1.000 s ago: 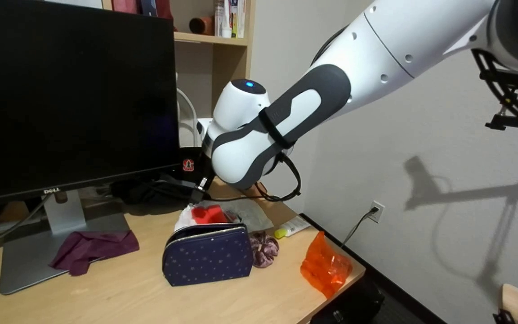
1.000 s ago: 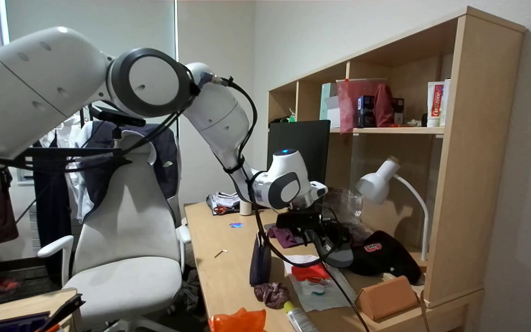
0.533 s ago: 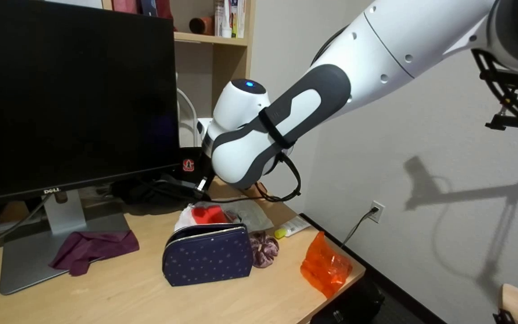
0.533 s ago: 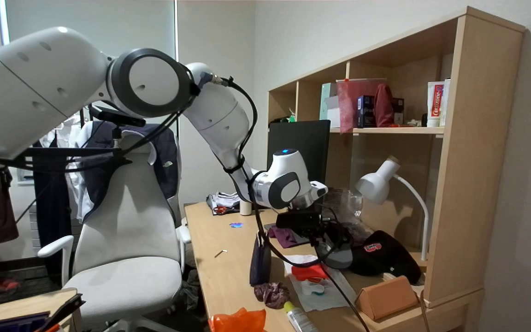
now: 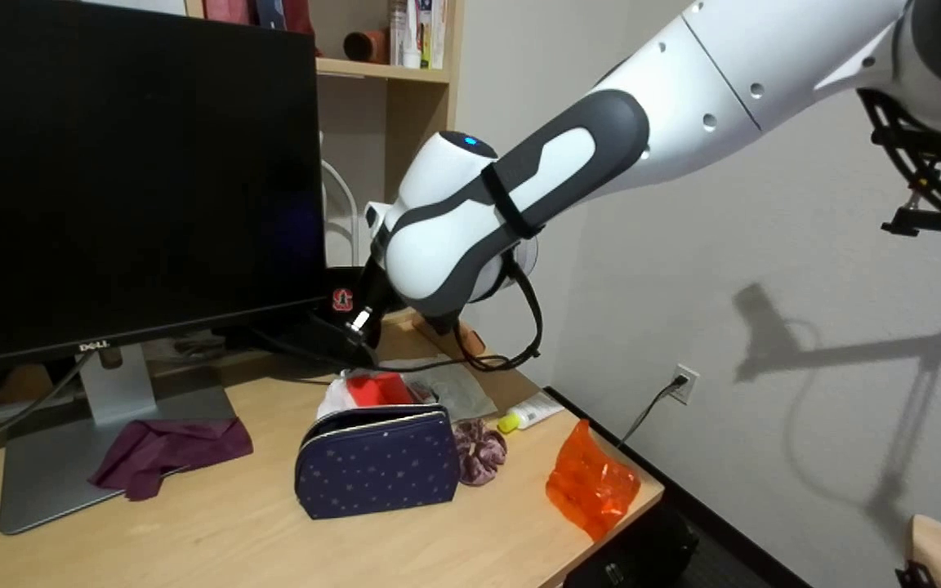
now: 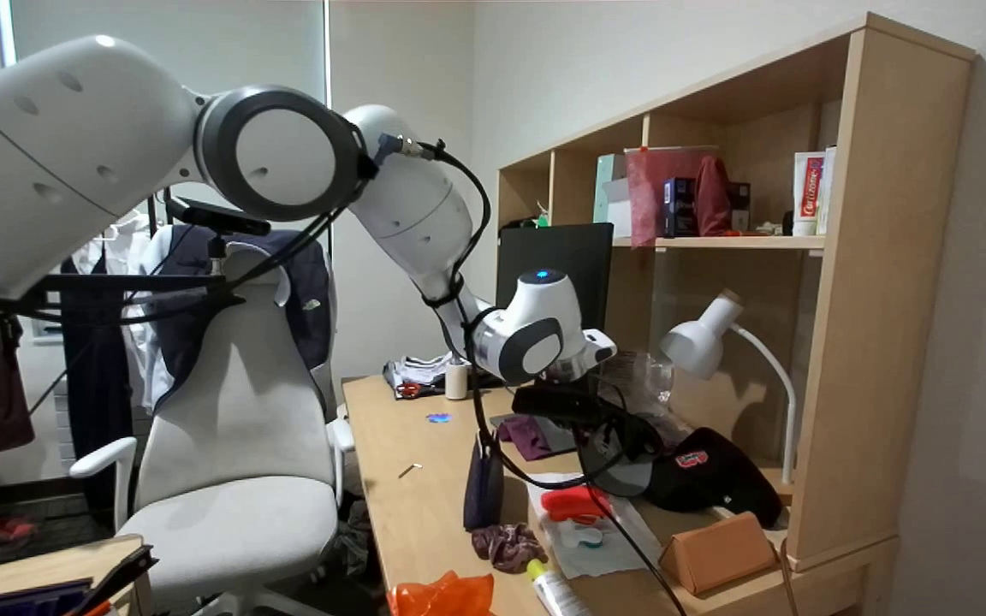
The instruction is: Place the black hat on the other black hat
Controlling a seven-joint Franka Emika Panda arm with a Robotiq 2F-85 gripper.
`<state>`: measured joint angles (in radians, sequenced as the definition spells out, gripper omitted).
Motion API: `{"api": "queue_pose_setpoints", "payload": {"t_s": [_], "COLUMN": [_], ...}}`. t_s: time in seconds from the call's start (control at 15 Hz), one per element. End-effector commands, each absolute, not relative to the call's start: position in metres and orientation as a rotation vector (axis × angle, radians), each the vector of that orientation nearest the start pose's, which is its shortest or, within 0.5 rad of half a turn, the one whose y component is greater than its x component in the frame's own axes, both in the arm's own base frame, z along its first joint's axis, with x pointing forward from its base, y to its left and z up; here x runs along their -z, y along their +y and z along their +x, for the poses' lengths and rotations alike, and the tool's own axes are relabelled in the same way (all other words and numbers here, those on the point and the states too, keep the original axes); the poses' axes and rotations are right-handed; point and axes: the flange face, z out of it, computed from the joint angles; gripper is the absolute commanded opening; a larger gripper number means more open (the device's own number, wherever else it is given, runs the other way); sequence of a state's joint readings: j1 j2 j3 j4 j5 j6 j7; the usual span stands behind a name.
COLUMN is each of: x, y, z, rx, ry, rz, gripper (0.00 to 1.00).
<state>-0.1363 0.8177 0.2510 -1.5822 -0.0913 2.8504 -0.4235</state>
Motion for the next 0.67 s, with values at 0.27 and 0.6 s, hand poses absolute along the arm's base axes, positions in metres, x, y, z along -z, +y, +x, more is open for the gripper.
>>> {"api": "queue_pose_setpoints", "payload": {"t_s": [0.27, 0.6], "x": [-0.249, -0.245], "y": [-0.026, -0.076], "z": [0.702, 0.694], "rx": [0.74, 0.726], "ry": [-0.385, -0.126], "rz": [-2.767, -2.604], "gripper": [0.09, 0.09]}}
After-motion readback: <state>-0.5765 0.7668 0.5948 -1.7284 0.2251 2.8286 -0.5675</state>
